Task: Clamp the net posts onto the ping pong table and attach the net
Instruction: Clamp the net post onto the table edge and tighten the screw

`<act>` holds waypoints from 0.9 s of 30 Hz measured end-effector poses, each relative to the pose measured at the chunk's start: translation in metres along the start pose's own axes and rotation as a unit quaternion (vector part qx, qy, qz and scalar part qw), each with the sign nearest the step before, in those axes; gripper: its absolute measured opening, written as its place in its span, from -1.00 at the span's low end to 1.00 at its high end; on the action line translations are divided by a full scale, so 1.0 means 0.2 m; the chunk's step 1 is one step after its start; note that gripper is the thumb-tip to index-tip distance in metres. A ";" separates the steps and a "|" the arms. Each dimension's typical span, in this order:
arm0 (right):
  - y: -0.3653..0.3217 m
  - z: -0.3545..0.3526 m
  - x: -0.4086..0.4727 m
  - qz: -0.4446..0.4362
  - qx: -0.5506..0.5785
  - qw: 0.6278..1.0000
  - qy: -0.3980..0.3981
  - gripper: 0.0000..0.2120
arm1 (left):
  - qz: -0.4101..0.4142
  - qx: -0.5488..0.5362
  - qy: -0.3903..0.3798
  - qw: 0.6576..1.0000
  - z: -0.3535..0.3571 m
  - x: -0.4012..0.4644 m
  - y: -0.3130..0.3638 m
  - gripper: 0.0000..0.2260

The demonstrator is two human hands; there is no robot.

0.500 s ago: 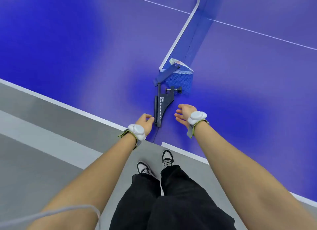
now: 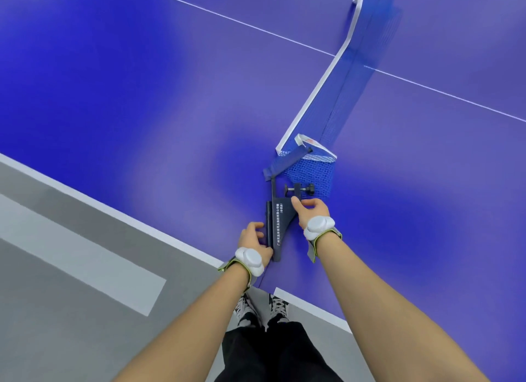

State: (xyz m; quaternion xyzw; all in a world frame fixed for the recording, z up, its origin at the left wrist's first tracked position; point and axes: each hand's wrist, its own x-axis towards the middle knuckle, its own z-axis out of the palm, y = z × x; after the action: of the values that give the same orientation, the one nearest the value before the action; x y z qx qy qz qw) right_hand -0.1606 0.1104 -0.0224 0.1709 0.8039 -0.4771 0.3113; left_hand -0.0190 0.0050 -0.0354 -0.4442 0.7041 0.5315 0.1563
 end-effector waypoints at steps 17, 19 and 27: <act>-0.04 -0.07 -0.11 0.010 0.069 0.992 -0.102 -0.63 | -0.056 -0.186 -0.020 0.981 0.04 -0.11 0.23 -0.88; -0.08 -0.13 -0.24 0.001 0.141 0.982 -0.128 -0.72 | -0.011 -0.174 -0.003 0.985 -0.01 -0.21 0.31 -0.77; -0.31 -0.27 -0.54 -0.070 0.232 0.964 -0.106 -0.62 | 0.086 -0.165 0.038 0.982 -0.21 -0.42 0.62 -0.82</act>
State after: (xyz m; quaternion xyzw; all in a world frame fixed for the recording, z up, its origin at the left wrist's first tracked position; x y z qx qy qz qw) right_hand -0.1336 0.1287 0.1092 0.1305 0.6437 -0.6862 0.3128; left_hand -0.0595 0.0107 0.1138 -0.4211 0.6479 0.6347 0.0081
